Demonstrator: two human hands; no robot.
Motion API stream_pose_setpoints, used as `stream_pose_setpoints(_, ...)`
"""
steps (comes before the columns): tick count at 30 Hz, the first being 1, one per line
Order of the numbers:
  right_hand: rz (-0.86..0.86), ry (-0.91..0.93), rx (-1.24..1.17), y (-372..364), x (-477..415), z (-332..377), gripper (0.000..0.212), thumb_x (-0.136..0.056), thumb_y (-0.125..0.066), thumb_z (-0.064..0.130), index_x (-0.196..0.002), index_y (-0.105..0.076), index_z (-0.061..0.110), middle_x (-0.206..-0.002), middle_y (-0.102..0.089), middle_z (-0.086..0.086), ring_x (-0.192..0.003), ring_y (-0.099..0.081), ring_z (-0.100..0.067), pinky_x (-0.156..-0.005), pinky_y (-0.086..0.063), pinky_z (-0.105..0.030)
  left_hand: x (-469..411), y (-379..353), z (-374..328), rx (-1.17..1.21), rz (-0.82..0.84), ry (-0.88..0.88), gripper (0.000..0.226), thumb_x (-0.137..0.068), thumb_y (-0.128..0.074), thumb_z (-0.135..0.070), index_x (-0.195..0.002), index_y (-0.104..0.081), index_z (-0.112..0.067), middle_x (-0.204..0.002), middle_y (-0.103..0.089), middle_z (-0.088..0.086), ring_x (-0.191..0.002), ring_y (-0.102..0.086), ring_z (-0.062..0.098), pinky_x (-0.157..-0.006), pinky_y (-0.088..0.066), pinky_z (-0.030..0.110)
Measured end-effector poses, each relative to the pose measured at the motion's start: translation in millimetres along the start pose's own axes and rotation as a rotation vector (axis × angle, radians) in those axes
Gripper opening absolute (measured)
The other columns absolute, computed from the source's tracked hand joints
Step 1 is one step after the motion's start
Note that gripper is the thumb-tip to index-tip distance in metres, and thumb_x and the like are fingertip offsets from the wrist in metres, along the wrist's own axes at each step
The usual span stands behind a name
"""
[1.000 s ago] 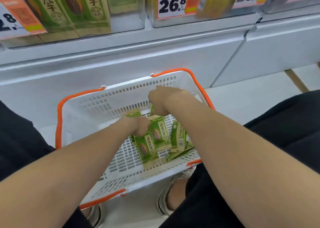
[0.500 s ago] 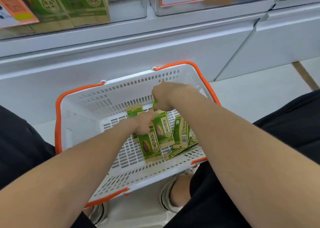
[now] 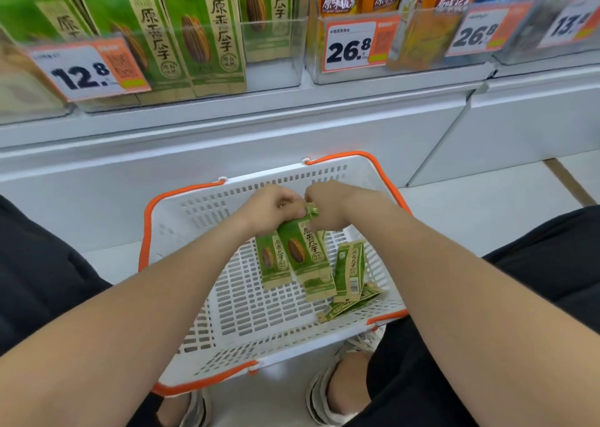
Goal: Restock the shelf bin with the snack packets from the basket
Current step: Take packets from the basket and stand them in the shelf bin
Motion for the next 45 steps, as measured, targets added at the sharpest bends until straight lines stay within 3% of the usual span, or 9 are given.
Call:
stream_pose_setpoints(4, -0.162, 0.042, -0.386, 24, 7, -3, 0.039, -0.094, -0.075, 0.029, -0.125, -0.055, 0.018, -0.110, -0.070, -0.004, -0.102, -0.069, -0.025, -0.092, -0.057, -0.047, 15, 54, -43, 0.388, -0.343, -0.018, 0.018, -0.093, -0.082, -0.019, -0.101, -0.076, -0.004, -0.087, -0.079, 0.006, -0.071, -0.072, 0.007, -0.064, -0.056, 0.022)
stream_pose_setpoints(8, -0.383, 0.112, -0.818, 60, 25, 3, 0.032, -0.097, -0.073, 0.017, -0.120, -0.050, 0.018, -0.103, -0.077, -0.011, -0.092, -0.076, -0.028, -0.086, -0.061, -0.053, 26, 87, -48, 0.587, -0.589, 0.007, 0.039, -0.093, -0.076, -0.051, -0.098, -0.071, -0.013, -0.090, -0.080, 0.007, -0.081, -0.076, 0.019, -0.074, -0.061, 0.040)
stream_pose_setpoints(14, -0.584, 0.264, -1.071, 96, 47, 22, 0.061, -0.098, -0.066, 0.006, -0.143, -0.033, 0.031, -0.115, -0.072, -0.004, -0.106, -0.073, -0.022, -0.089, -0.061, -0.056, 53, 110, -107, 0.043, -0.810, -0.227, 0.048, -0.114, -0.036, -0.042, -0.082, -0.057, -0.014, -0.069, -0.058, -0.004, -0.066, -0.054, 0.016, -0.061, -0.037, 0.042)
stream_pose_setpoints(20, -0.978, 0.429, -0.926, 152, 91, 45, 0.120, -0.078, -0.076, 0.004, -0.160, -0.001, 0.051, -0.160, -0.038, 0.006, -0.146, -0.044, -0.022, -0.114, -0.045, -0.053, 70, 143, -170, -0.214, -0.969, -0.408, 0.040, -0.114, -0.034, -0.045, -0.084, -0.041, -0.019, -0.068, -0.049, -0.005, -0.065, -0.050, 0.027, -0.055, -0.035, 0.042)
stream_pose_setpoints(23, -1.089, 0.446, -0.717, 180, 115, 54, 0.101, -0.080, -0.078, 0.001, -0.157, -0.024, 0.036, -0.149, -0.039, 0.016, -0.140, -0.038, -0.011, -0.115, -0.041, -0.035, 73, 161, -203, -0.321, -0.967, -0.524, 0.036, -0.114, -0.036, -0.042, -0.085, -0.044, -0.022, -0.075, -0.052, -0.004, -0.070, -0.049, 0.024, -0.060, -0.037, 0.042)
stream_pose_setpoints(29, -1.321, 0.355, -0.583, 245, 149, 55, 0.074, -0.082, -0.071, -0.009, -0.138, -0.035, 0.023, -0.125, -0.040, -0.006, -0.098, -0.039, 0.002, -0.083, -0.037, -0.004, 85, 220, -244, -0.617, -1.123, -0.618, 0.031, -0.109, -0.041, -0.029, -0.095, -0.066, -0.017, -0.096, -0.064, 0.004, -0.092, -0.051, 0.029, -0.079, -0.040, 0.045)
stream_pose_setpoints(32, -1.442, 0.333, -0.496, 277, 154, 59, 0.071, -0.080, -0.068, -0.012, -0.136, -0.038, 0.018, -0.125, -0.035, -0.008, -0.091, -0.043, -0.007, -0.080, -0.044, -0.020, 74, 250, -245, -0.751, -1.085, -0.448, 0.028, -0.098, -0.051, -0.033, -0.116, -0.065, -0.016, -0.114, -0.065, 0.005, -0.109, -0.054, 0.029, -0.090, -0.038, 0.043)
stream_pose_setpoints(36, -1.345, 0.329, -0.300, 295, 124, 72, 0.074, -0.075, -0.067, -0.015, -0.132, -0.037, 0.022, -0.123, -0.030, -0.008, -0.086, -0.057, -0.027, -0.079, -0.057, -0.048, 44, 264, -235, -0.927, -0.782, -0.177, 0.074, -0.079, -0.054, -0.068, -0.132, -0.056, -0.017, -0.127, -0.064, 0.006, -0.121, -0.056, 0.033, -0.103, -0.040, 0.050)
stream_pose_setpoints(45, -1.175, 0.256, 0.088, 290, 63, 72, 0.077, -0.076, -0.077, -0.002, -0.135, -0.038, 0.028, -0.125, -0.034, -0.007, -0.077, -0.050, -0.028, -0.073, -0.041, -0.041, 22, 268, -226, -1.067, -0.604, -0.053, 0.090, -0.075, -0.079, -0.071, -0.143, -0.043, -0.024, -0.138, -0.055, 0.003, -0.131, -0.050, 0.030, -0.107, -0.036, 0.057)
Point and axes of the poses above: each hand's wrist, its own x-axis away from the middle knuckle, its own y-axis out of the back of the hand, z = x × y, the point moved 7 cm from there along -x, towards the middle knuckle
